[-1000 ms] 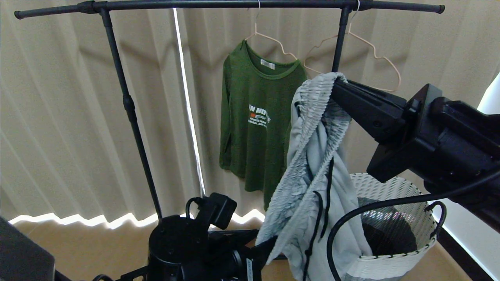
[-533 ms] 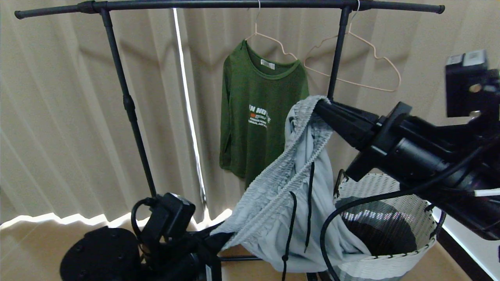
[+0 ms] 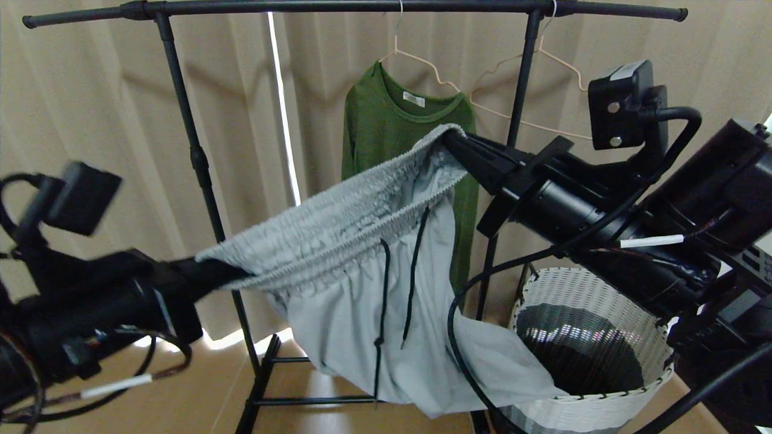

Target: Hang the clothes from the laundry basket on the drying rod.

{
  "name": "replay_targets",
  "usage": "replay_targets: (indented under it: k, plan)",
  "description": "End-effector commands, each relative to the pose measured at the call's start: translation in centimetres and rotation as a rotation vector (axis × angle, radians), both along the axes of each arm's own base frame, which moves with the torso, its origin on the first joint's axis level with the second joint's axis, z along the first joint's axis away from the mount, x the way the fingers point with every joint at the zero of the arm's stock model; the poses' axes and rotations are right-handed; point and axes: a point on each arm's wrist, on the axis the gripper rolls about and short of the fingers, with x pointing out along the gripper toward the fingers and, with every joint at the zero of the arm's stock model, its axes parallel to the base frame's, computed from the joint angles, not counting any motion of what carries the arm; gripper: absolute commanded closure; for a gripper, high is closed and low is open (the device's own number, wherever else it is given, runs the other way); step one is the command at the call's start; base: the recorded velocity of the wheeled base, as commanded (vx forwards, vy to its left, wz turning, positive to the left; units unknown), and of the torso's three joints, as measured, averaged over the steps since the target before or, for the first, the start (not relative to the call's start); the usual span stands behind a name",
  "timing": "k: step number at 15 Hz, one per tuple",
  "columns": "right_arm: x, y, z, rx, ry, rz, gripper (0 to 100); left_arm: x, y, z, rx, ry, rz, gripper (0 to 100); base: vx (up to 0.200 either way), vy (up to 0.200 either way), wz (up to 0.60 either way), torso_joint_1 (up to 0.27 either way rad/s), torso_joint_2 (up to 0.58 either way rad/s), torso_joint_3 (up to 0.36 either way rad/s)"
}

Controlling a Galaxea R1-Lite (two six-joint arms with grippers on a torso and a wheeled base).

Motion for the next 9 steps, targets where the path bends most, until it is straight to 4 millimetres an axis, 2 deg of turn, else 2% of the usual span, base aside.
replay_targets:
  k: [1,2,3,4,6,8,9]
  plan:
    - [0.1,0.1,1.6,0.043,-0.052,0.003,100,-1.6,2.8,7.0,-0.073,-0.206,0.074,100,0.0,0.0,0.0,0.0,0.0,0.0]
    - [0.2,0.2,2.1,0.056,-0.067,0.003,100,-1.6,3.0,8.0,-0.077,-0.227,0.085,100,0.0,0.0,0.0,0.0,0.0,0.0]
    - [0.3,0.3,3.2,0.082,-0.097,0.004,100,-1.7,3.3,10.0,-0.085,-0.263,0.1,100,0.0,0.0,0.0,0.0,0.0,0.0]
    - [0.4,0.4,3.9,0.097,-0.115,0.004,100,-1.5,3.3,11.2,-0.088,-0.273,0.1,100,0.0,0.0,0.0,0.0,0.0,0.0]
    - [0.4,0.2,5.0,0.121,-0.143,-0.002,100,-0.7,3.0,13.0,-0.095,-0.297,0.095,100,0.0,0.0,0.0,0.0,0.0,0.0]
    - [0.3,-0.9,5.6,0.118,-0.145,-0.032,100,0.3,2.5,13.1,-0.081,-0.264,0.079,100,0.0,0.0,0.0,0.0,0.0,0.0]
    - [0.3,-1.8,5.5,0.097,-0.128,-0.058,100,0.7,1.7,12.4,-0.05,-0.217,0.047,100,0.0,0.0,0.0,0.0,0.0,0.0]
